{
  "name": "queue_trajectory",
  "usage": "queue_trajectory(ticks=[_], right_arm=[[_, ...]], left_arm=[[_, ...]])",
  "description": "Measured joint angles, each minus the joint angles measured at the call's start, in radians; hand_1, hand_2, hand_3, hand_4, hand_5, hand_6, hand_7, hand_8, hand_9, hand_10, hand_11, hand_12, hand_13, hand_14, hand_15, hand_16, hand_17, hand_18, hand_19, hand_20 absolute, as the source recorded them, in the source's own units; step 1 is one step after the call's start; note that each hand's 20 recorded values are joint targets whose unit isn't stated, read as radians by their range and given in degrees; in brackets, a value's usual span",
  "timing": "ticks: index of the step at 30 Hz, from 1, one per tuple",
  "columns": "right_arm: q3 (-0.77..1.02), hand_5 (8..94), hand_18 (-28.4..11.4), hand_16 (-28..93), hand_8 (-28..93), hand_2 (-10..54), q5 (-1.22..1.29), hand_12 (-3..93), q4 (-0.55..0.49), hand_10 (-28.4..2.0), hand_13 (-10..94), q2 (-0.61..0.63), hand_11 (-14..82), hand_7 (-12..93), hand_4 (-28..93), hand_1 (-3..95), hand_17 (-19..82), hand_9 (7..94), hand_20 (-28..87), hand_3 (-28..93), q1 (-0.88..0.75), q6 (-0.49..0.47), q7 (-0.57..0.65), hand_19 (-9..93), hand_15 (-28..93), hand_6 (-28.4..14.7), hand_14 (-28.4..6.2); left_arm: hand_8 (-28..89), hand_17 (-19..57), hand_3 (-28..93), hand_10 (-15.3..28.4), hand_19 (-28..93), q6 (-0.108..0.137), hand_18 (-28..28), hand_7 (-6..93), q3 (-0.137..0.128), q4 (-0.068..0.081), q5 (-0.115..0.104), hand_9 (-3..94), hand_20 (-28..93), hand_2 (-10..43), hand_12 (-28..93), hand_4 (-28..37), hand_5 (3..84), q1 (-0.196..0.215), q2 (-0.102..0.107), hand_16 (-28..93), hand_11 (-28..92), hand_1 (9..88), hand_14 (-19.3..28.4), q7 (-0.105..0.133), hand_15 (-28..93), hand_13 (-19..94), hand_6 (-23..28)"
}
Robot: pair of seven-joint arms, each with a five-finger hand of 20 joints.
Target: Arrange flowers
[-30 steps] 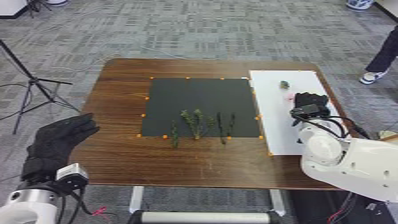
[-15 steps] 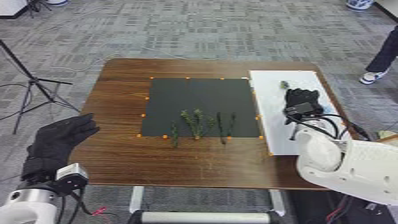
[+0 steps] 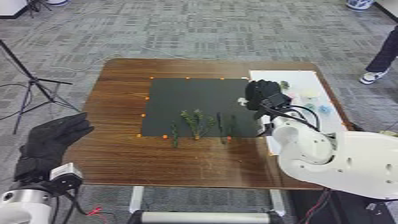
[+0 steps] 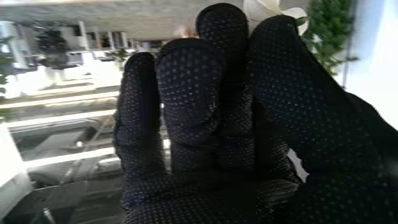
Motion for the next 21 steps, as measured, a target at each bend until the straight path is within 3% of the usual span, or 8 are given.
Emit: queue_trajectory(ticks=[14, 21], right_arm=[[0.03, 73.0, -19.8, 29, -10, -9.5, -0.018, 38.8, -0.036, -5.2, 77, -0.18, 21.6, 47, -28, 56.8, 32, 84.7, -2, 75, -0.014, 0.038, -0.018, 93, 59, 0.5, -2.7], [-0.002, 73.2, -19.9, 29, -10, -9.5, -0.022, 38.9, -0.017, -5.2, 77, -0.299, 21.4, 46, -28, 56.7, 32, 84.9, -2, 75, -0.003, 0.069, -0.007, 93, 59, 0.5, -2.6]], left_arm=[[-11, -5.5, 89, 20.1, 43, -0.003, 17.8, 15.4, -0.035, -0.001, 0.002, 46.3, 13, -0.6, 11, -23.8, 56.0, 0.008, -0.019, -8, 33, 22.5, 23.4, -0.01, 53, 34, 12.8], [-11, -5.5, 89, 20.0, 43, -0.018, 17.9, 15.4, -0.043, 0.004, 0.006, 46.3, 13, -0.6, 11, -23.7, 55.9, -0.003, -0.026, -8, 33, 22.5, 23.4, -0.024, 53, 34, 12.8]])
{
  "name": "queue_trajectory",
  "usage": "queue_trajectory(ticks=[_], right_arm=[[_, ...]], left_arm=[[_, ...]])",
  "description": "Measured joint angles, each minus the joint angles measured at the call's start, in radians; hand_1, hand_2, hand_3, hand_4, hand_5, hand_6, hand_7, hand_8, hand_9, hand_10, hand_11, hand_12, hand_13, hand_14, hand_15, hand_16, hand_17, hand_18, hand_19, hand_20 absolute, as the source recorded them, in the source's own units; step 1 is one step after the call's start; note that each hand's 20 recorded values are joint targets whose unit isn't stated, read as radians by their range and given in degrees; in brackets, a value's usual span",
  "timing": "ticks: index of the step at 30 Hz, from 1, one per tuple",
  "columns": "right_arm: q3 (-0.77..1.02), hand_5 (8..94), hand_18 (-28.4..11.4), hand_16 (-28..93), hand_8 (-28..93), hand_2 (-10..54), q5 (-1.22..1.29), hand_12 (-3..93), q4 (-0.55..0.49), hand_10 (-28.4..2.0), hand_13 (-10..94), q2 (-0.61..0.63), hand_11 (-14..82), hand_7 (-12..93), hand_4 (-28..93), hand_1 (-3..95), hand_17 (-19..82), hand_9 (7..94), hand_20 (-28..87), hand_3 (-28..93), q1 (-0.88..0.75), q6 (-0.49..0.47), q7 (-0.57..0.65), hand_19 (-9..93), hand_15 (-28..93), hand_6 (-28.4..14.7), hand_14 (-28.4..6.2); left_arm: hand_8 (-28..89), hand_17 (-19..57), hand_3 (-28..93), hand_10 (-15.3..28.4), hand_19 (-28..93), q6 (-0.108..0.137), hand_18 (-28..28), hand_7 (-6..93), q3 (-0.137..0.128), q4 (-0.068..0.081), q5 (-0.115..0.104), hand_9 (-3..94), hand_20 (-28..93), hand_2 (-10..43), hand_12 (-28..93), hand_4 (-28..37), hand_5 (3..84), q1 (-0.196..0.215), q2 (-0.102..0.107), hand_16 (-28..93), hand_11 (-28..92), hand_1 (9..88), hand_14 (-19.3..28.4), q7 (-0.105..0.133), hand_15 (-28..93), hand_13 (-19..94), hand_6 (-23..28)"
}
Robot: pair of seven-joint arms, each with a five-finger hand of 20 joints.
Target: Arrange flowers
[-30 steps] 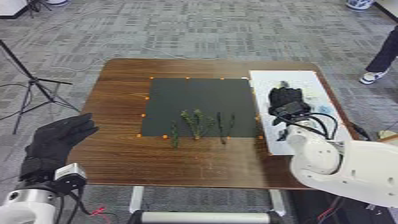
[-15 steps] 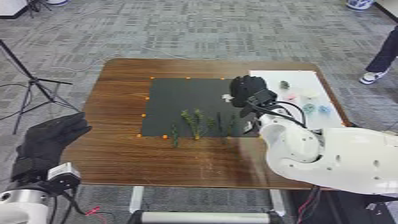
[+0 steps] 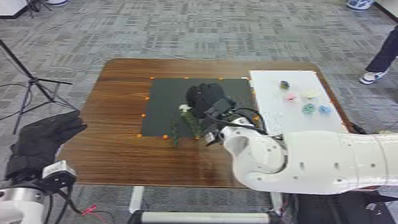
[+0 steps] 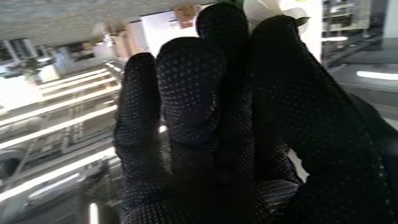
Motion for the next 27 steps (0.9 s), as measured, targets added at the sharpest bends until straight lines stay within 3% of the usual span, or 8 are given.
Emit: queue_trajectory(ticks=[9, 17, 27], right_arm=[[0.035, 73.4, -19.9, 29, -9, -9.5, 0.041, 38.8, 0.113, -5.4, 77, -0.126, 21.2, 46, -28, 56.6, 32, 85.1, -2, 75, -0.012, 0.005, -0.002, 92, 58, 0.6, -2.7], [0.084, 73.6, -19.8, 29, -10, -9.5, 0.076, 38.6, 0.214, -5.5, 77, -0.173, 20.8, 46, -28, 56.4, 32, 85.4, -2, 75, -0.061, 0.001, 0.001, 92, 58, 0.9, -3.0], [0.098, 73.9, -19.8, 29, -10, -9.5, 0.088, 38.4, 0.303, -5.7, 77, -0.261, 20.2, 45, -28, 56.3, 31, 85.7, -2, 75, -0.132, -0.01, 0.024, 92, 58, 1.3, -3.0]], left_arm=[[-11, -5.5, 89, 20.0, 43, -0.022, 17.9, 15.4, 0.007, 0.018, 0.015, 46.3, 13, -0.6, 11, -23.7, 55.9, -0.051, -0.004, -8, 33, 22.5, 23.3, -0.019, 53, 34, 12.8], [-11, -5.4, 89, 20.1, 43, -0.036, 17.8, 15.5, 0.013, 0.029, 0.016, 46.3, 13, -0.6, 11, -23.7, 55.8, -0.08, -0.003, -8, 33, 22.5, 23.5, -0.019, 53, 34, 12.8], [-11, -5.4, 89, 20.1, 43, -0.069, 17.9, 15.5, 0.029, 0.055, 0.024, 46.3, 13, -0.6, 11, -23.6, 55.8, -0.139, 0.004, -8, 33, 22.6, 23.4, -0.026, 53, 34, 12.9]])
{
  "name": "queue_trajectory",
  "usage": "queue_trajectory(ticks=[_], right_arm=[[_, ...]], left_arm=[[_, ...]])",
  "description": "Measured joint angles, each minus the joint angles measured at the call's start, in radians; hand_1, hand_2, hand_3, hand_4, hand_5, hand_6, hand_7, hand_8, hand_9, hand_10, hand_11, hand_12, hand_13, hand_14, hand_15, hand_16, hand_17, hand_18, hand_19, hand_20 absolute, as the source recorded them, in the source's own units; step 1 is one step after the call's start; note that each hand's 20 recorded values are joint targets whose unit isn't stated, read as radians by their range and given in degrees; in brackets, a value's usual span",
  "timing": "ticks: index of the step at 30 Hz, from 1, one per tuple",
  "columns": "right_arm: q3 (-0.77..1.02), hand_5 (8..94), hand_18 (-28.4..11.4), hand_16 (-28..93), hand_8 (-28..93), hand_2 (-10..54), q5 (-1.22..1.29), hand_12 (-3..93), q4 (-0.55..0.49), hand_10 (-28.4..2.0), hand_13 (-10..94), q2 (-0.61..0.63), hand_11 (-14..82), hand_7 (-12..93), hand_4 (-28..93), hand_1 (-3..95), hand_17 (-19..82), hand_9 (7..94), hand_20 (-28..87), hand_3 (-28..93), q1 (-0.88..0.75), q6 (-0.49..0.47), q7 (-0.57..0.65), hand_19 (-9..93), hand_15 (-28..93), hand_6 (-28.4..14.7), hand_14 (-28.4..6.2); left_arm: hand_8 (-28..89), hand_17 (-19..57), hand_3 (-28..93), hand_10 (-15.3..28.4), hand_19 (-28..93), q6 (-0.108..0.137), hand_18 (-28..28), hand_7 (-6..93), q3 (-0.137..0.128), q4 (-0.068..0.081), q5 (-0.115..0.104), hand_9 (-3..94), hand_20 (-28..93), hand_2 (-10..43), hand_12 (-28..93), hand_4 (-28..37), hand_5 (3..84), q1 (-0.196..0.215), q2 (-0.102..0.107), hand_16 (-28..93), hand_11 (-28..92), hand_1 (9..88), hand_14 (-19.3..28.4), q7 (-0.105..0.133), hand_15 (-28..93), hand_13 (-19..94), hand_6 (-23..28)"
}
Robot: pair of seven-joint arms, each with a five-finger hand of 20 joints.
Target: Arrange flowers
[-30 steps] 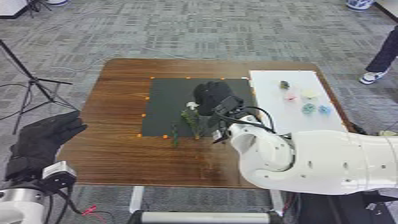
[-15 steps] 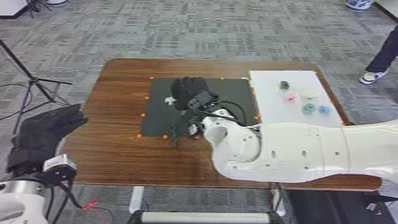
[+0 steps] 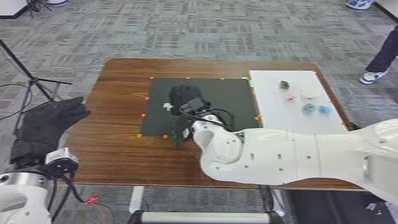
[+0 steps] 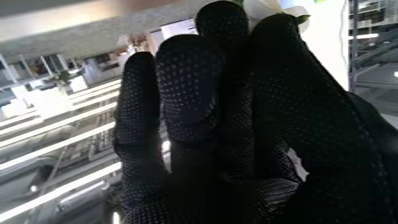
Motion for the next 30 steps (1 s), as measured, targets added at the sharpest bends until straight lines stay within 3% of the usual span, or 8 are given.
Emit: queue_trajectory(ticks=[8, 15, 19, 24, 30], right_arm=[[0.001, 73.4, -19.6, 29, -10, -9.5, 0.008, 38.1, 0.013, -5.7, 76, -0.042, 19.1, 45, -28, 56.3, 31, 85.8, -1, 74, -0.019, 0.0, 0.016, 92, 58, 1.6, -3.1], [-0.01, 70.6, -19.6, 28, -10, -9.5, 0.043, 35.6, 0.04, -6.1, 75, -0.068, 15.2, 40, -28, 53.9, 30, 84.0, -1, 72, -0.017, 0.009, 0.024, 91, 57, 0.9, -3.0], [-0.023, 69.9, -19.6, 28, -10, -9.5, 0.046, 35.6, 0.045, -6.1, 74, -0.075, 15.0, 39, -28, 53.4, 29, 83.6, -1, 72, -0.008, 0.02, 0.037, 91, 57, 0.7, -3.2], [-0.025, 69.0, -19.8, 28, -10, -9.5, 0.053, 35.2, 0.049, -6.3, 74, -0.081, 14.7, 39, -28, 52.7, 29, 83.1, -1, 71, -0.004, 0.025, 0.047, 91, 58, 0.4, -3.6], [-0.021, 68.6, -19.8, 27, -10, -9.5, 0.063, 35.2, 0.05, -6.2, 74, -0.086, 14.8, 39, -28, 52.2, 29, 82.7, -1, 70, -0.005, 0.025, 0.051, 91, 58, 0.3, -3.9]], left_arm=[[-11, -5.4, 89, 20.0, 43, -0.005, 17.9, 15.4, 0.011, 0.004, 0.013, 46.3, 13, -0.6, 11, -23.6, 55.9, -0.036, 0.003, -8, 33, 22.5, 23.4, -0.022, 53, 33, 12.9], [-11, -5.4, 89, 20.0, 43, -0.011, 17.9, 15.4, 0.021, 0.01, 0.012, 46.4, 13, -0.6, 11, -23.6, 55.9, -0.055, 0.012, -8, 33, 22.6, 23.4, -0.02, 53, 34, 12.9], [-11, -5.4, 89, 20.0, 43, -0.03, 17.9, 15.3, 0.005, 0.016, 0.006, 46.3, 13, -0.6, 11, -23.6, 55.9, -0.039, 0.012, -8, 33, 22.6, 23.4, 0.0, 53, 34, 12.9], [-11, -5.4, 89, 20.1, 43, -0.056, 17.8, 15.4, -0.012, 0.032, -0.008, 46.3, 13, -0.5, 11, -23.6, 55.9, -0.004, 0.012, -8, 33, 22.7, 23.3, 0.054, 53, 34, 12.9], [-11, -5.4, 89, 20.1, 43, -0.064, 17.8, 15.5, -0.013, 0.044, -0.015, 46.2, 13, -0.8, 11, -23.5, 55.9, 0.008, 0.012, -8, 33, 22.7, 23.4, 0.064, 53, 34, 12.9]])
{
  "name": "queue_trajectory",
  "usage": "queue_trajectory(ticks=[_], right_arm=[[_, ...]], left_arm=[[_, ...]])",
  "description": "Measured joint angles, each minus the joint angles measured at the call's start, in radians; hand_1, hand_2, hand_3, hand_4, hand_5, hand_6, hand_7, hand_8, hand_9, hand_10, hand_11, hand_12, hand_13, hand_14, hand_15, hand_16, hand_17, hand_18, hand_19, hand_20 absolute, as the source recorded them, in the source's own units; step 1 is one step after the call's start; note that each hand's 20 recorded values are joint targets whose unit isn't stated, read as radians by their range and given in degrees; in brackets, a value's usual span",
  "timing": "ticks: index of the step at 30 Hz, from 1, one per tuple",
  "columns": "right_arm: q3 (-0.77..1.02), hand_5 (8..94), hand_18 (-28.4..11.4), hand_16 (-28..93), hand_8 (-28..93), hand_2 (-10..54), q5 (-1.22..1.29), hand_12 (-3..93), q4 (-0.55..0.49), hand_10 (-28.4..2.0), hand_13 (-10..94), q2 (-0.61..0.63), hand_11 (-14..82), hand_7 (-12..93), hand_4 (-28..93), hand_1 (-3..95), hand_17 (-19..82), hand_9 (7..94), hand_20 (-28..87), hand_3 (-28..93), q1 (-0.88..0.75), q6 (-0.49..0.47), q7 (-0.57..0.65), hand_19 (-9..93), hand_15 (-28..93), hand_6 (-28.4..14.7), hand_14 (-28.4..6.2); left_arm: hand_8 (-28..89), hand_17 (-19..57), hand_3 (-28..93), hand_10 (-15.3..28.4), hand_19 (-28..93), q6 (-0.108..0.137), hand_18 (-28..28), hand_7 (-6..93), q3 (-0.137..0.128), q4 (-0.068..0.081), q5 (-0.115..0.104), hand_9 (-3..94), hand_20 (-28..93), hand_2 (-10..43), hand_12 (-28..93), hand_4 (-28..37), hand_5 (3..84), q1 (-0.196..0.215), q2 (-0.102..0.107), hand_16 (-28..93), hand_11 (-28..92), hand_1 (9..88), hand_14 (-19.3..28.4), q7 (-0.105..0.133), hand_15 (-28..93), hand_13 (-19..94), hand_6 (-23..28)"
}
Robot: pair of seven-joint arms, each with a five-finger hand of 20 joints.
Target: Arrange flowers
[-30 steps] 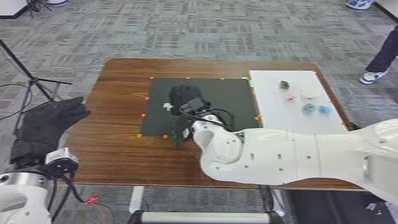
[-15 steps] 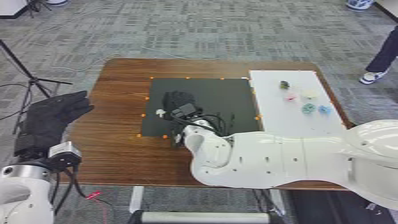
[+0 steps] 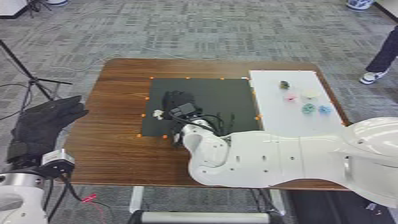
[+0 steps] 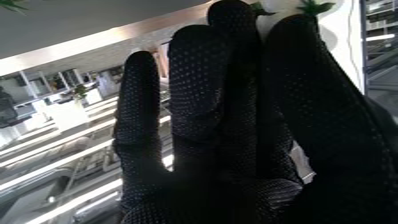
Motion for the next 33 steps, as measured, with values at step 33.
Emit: queue_trajectory(ticks=[33], right_arm=[[0.029, 61.9, -21.6, 17, -13, -9.4, 0.01, 17.3, -0.144, -14.5, 66, 0.059, 30.6, 30, -28, 40.6, 22, 67.8, -2, 80, 0.003, -0.118, -0.046, 89, 65, -1.0, -9.4]], left_arm=[[-10, -5.2, 88, 21.3, 43, 0.071, 17.7, 16.0, 0.012, -0.049, 0.014, 48.2, 14, -1.2, 16, -23.0, 57.4, -0.015, 0.012, -10, 50, 23.2, 24.2, -0.054, 65, 36, 12.8]])
